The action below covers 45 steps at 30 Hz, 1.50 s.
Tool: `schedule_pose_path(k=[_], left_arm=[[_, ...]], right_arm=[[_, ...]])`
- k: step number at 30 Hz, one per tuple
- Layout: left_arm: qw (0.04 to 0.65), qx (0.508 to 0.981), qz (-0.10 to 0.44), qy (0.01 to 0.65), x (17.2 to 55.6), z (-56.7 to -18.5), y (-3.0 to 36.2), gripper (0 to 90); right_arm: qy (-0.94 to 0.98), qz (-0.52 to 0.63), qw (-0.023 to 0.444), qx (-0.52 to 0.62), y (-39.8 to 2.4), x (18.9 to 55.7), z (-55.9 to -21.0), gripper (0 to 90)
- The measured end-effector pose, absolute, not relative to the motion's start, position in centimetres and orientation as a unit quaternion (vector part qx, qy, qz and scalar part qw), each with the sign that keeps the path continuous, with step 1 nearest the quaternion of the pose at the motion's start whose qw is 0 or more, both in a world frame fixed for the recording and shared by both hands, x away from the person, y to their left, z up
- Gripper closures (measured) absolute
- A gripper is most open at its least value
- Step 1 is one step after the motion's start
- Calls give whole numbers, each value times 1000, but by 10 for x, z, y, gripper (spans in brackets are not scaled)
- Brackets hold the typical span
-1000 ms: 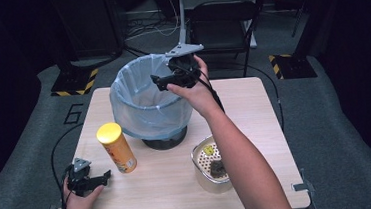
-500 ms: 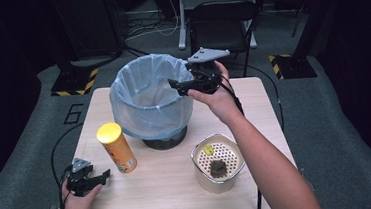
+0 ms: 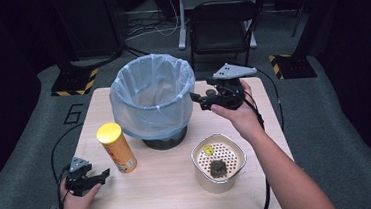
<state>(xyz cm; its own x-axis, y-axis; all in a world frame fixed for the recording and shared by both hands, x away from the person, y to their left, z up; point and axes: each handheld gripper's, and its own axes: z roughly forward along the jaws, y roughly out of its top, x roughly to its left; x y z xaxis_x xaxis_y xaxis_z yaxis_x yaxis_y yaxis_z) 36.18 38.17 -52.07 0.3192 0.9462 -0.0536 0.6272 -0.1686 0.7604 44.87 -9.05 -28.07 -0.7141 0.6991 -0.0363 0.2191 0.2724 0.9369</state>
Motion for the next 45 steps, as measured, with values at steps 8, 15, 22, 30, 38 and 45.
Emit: schedule_pose_path(k=[8, 15, 22, 30, 38, 45], left_arm=[[373, 726, 220, 533, 359, -514, 381, 185], [397, 719, 218, 526, 356, -504, 377, 173], [408, 730, 209, 507, 351, -496, 368, 173], [423, 742, 194, 483, 346, -492, 361, 150], [449, 748, 184, 453, 341, -487, 348, 145], [449, 754, 172, 447, 343, -485, 339, 144]], right_arm=[[777, 496, 249, 296, -106, 429, -301, 238], [780, 476, 261, 312, -129, 416, -323, 242], [760, 476, 265, 353, -157, 406, -351, 249], [733, 489, 264, 393, -186, 395, -376, 253], [718, 479, 284, 419, -212, 397, -392, 253], [711, 477, 275, 438, -223, 398, -400, 253]])
